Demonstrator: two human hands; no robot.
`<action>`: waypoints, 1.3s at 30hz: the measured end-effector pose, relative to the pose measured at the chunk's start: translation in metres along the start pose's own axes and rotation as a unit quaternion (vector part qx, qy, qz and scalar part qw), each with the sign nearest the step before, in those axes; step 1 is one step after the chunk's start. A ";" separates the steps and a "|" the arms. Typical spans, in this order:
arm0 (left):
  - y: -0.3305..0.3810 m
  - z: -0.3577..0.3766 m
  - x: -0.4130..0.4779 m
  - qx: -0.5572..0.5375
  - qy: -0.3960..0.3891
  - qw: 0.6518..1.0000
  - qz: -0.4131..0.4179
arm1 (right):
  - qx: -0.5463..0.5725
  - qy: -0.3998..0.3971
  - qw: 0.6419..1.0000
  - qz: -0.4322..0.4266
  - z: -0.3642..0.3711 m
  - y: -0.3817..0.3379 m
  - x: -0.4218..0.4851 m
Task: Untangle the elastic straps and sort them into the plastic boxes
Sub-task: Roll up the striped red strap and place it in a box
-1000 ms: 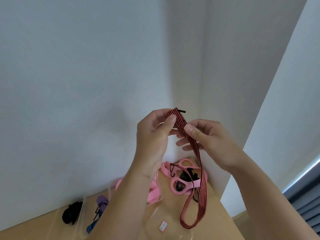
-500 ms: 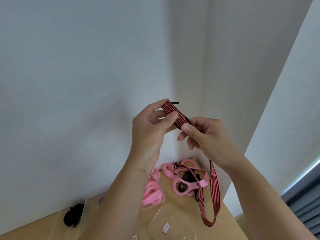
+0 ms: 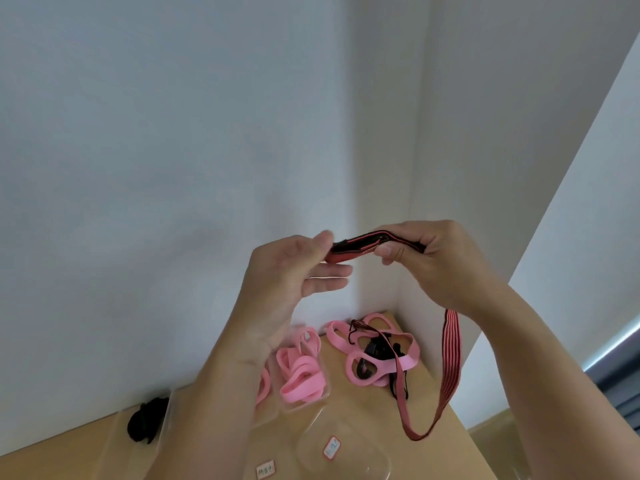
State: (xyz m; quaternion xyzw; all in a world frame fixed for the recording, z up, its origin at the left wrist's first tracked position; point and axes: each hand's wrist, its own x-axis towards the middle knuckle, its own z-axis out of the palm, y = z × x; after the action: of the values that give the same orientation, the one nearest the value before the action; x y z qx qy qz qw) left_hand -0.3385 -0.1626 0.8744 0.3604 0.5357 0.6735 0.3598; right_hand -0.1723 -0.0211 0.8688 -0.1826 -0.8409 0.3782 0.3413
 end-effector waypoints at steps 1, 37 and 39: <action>0.002 -0.003 0.001 0.035 -0.007 0.999 -0.017 | -0.006 -0.021 1.000 0.000 0.000 0.000 0.000; -0.030 0.027 0.007 0.057 0.144 0.985 0.079 | 0.219 0.121 0.963 0.100 0.060 -0.006 0.005; -0.031 0.030 0.006 0.007 0.154 0.984 0.084 | 0.219 0.106 0.965 0.100 0.062 -0.006 0.002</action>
State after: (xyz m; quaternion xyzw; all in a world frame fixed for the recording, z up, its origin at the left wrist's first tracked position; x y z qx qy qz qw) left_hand -0.3120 -0.1380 0.8496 0.2984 0.5576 0.7449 0.2124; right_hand -0.2187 -0.0556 0.8444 -0.2251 -0.6741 0.5640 0.4205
